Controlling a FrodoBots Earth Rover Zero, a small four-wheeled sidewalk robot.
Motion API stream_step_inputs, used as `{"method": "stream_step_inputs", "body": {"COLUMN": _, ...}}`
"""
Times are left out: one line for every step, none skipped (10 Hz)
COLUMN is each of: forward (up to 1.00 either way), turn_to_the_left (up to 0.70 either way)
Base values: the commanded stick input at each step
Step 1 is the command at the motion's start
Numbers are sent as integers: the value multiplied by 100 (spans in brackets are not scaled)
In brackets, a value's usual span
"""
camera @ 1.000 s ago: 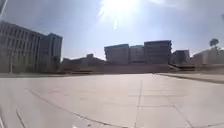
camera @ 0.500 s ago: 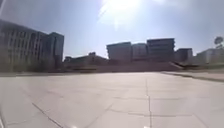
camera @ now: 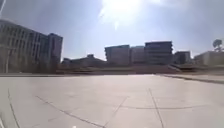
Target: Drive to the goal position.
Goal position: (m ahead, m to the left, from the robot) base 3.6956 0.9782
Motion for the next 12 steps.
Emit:
{"method": "stream_step_inputs", "body": {"forward": 100, "turn_to_the_left": 6}}
{"method": "stream_step_inputs", "body": {"forward": 100, "turn_to_the_left": 6}}
{"method": "stream_step_inputs", "body": {"forward": 100, "turn_to_the_left": 6}}
{"method": "stream_step_inputs", "body": {"forward": 100, "turn_to_the_left": 6}}
{"method": "stream_step_inputs", "body": {"forward": 100, "turn_to_the_left": 6}}
{"method": "stream_step_inputs", "body": {"forward": 100, "turn_to_the_left": 6}}
{"method": "stream_step_inputs", "body": {"forward": 100, "turn_to_the_left": 6}}
{"method": "stream_step_inputs", "body": {"forward": 100, "turn_to_the_left": 6}}
{"method": "stream_step_inputs", "body": {"forward": 100, "turn_to_the_left": 6}}
{"method": "stream_step_inputs", "body": {"forward": 100, "turn_to_the_left": 6}}
{"method": "stream_step_inputs", "body": {"forward": 100, "turn_to_the_left": 6}}
{"method": "stream_step_inputs", "body": {"forward": 100, "turn_to_the_left": 6}}
